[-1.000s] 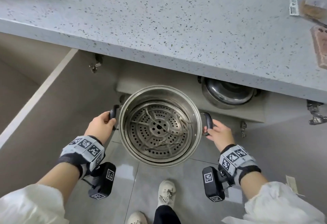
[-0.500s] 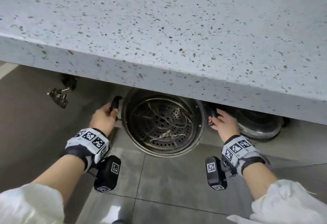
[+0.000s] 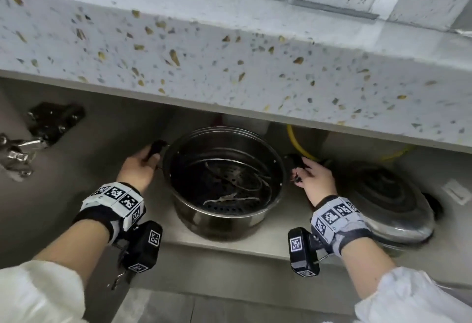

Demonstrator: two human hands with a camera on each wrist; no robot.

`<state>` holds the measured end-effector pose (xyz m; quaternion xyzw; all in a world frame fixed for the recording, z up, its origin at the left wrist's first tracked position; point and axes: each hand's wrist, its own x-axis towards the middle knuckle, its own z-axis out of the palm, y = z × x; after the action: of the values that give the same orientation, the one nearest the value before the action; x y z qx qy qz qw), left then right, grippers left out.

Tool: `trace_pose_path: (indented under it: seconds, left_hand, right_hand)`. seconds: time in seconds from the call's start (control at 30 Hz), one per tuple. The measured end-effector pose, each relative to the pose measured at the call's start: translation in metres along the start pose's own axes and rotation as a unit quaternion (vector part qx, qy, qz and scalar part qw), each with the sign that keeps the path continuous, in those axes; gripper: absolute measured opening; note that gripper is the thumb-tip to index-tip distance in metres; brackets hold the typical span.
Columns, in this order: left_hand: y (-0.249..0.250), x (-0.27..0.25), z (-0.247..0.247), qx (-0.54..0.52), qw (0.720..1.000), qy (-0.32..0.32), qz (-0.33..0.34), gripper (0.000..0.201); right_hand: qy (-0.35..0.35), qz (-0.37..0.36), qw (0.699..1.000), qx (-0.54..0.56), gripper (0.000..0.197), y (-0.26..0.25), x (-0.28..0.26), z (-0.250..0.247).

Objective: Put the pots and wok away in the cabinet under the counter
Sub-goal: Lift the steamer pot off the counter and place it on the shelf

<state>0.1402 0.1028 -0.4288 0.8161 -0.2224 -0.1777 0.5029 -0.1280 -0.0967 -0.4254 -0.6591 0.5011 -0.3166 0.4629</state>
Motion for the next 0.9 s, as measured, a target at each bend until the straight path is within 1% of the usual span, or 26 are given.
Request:
trace_pose_path:
  seconds: [0.1, 0.17, 0.27, 0.37, 0.5, 0.6, 0.63, 0.7, 0.77, 0.83, 0.9]
  left_hand:
    - [-0.005, 0.013, 0.007, -0.010, 1.000, 0.011, 0.010, 0.042]
    - [-0.002, 0.016, 0.011, 0.008, 1.000, 0.017, 0.009, 0.042]
    - [0.007, 0.022, 0.012, 0.033, 0.999, 0.014, -0.012, 0.043]
    - [0.007, 0.031, 0.015, 0.047, 0.999, 0.006, -0.004, 0.043]
    - [0.002, 0.035, 0.018, 0.053, 0.998, 0.014, 0.007, 0.045]
    - [0.003, 0.032, 0.020, 0.062, 0.998, 0.020, 0.000, 0.045]
    - [0.004, 0.030, 0.020, 0.064, 0.998, 0.019, -0.003, 0.046]
    - [0.008, 0.025, 0.019, 0.071, 0.997, 0.015, -0.018, 0.048]
    - [0.011, 0.014, 0.013, 0.070, 0.996, 0.005, -0.050, 0.049]
    - [0.015, -0.007, 0.006, 0.066, 0.991, -0.017, -0.112, 0.047]
    - [0.017, -0.029, -0.002, 0.081, 0.981, -0.039, -0.171, 0.040]
  right_hand:
    - [0.011, -0.021, 1.000, -0.001, 0.041, 0.002, 0.007, 0.005]
    - [0.024, -0.017, 1.000, -0.003, 0.041, 0.003, 0.013, 0.010]
    - [0.051, -0.003, 0.999, -0.010, 0.039, 0.006, 0.023, 0.018]
    - [0.069, -0.001, 0.997, -0.031, 0.039, 0.017, 0.034, 0.023]
    - [0.078, -0.023, 0.995, -0.054, 0.042, 0.033, 0.045, 0.027]
    - [0.078, -0.020, 0.995, -0.065, 0.042, 0.042, 0.056, 0.028]
    - [0.077, -0.017, 0.994, -0.072, 0.042, 0.038, 0.053, 0.028]
    - [0.069, 0.008, 0.994, -0.088, 0.041, 0.032, 0.046, 0.027]
    - [0.034, 0.044, 0.989, -0.137, 0.036, 0.013, 0.030, 0.025]
    - [0.002, 0.093, 0.978, -0.185, 0.035, -0.007, 0.005, 0.022]
    - [-0.053, 0.110, 0.964, -0.236, 0.039, -0.026, -0.024, 0.019]
